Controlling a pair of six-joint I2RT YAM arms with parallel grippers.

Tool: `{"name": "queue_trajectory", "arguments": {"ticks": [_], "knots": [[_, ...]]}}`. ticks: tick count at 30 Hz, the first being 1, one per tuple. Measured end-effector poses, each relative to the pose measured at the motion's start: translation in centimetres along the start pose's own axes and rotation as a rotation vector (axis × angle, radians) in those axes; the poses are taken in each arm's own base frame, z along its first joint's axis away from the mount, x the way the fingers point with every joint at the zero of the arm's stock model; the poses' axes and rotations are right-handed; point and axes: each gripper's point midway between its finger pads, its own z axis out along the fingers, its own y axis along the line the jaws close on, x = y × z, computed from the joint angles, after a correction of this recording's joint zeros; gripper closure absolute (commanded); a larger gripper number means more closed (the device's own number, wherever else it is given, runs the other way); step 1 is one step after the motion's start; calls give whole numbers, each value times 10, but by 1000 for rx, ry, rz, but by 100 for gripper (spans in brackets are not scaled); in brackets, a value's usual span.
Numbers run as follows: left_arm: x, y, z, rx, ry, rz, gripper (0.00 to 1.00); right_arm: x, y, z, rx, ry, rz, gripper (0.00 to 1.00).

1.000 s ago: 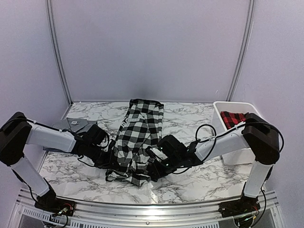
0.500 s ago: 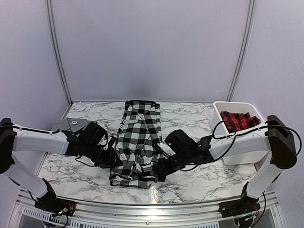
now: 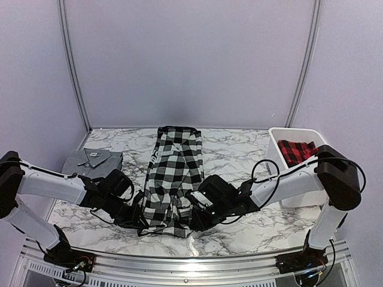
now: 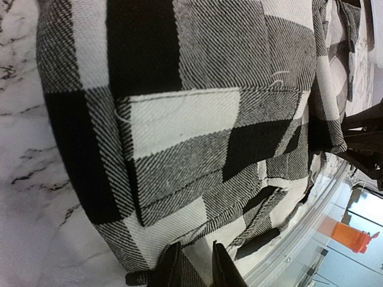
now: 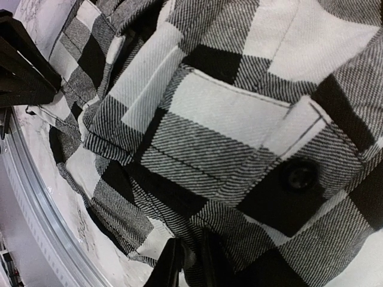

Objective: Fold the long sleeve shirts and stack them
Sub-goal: Pick up the rectangle-folded shirt from the center of the board.

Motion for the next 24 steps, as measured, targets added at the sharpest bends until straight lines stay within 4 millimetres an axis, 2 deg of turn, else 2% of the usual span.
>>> {"name": "queue_trajectory", "arguments": {"ticks": [5,10,13,16,20,24], "knots": [[3,-3,0,14,10,10,73,1,4,-4,-5,-4,4,71],[2,-13,-14,22,-6,29,66,-13,14,-32,-21,-71,6,55],[-13,-30,-30,45,-58,57,62,-28,13,-58,-44,-145,20,45],[-38,-37,-45,56,-125,69,60,-39,-7,-76,-40,-209,74,40],[-63,-16,-53,21,-173,26,57,-40,-37,-76,-30,-224,150,38],[-71,14,-45,-41,-149,-20,54,-42,-45,-71,-47,-220,178,38]]}}
